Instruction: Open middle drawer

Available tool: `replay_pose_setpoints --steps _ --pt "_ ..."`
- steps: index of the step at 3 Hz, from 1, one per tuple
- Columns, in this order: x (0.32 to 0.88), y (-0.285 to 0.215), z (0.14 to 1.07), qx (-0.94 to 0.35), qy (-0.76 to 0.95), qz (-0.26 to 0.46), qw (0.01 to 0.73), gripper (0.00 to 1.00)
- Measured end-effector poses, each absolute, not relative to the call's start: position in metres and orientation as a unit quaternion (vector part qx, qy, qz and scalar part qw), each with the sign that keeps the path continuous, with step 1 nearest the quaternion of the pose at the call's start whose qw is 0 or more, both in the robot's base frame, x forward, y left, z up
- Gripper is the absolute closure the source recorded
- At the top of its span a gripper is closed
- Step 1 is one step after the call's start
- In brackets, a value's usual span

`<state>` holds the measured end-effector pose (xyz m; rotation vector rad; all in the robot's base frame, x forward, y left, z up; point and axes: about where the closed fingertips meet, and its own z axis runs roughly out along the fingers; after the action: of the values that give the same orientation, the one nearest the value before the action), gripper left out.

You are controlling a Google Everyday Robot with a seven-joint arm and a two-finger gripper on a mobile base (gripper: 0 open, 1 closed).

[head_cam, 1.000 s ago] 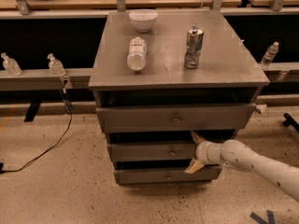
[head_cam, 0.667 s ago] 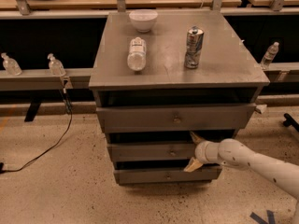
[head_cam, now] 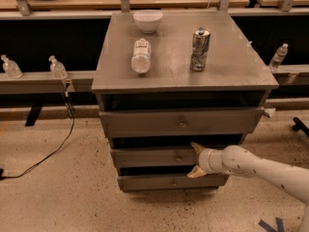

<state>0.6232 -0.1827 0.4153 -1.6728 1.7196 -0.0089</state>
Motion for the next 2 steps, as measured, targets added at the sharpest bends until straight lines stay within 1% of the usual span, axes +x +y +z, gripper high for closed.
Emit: replay_pose_setpoints --steps 1,2 --pt "0.6049 -0.1745 0.4093 -0.662 0.669 0.009 0.337 0.35" --pt "0.5986 -0.1725 0.4054 -0.666 0.671 0.016 0.324 0.36"
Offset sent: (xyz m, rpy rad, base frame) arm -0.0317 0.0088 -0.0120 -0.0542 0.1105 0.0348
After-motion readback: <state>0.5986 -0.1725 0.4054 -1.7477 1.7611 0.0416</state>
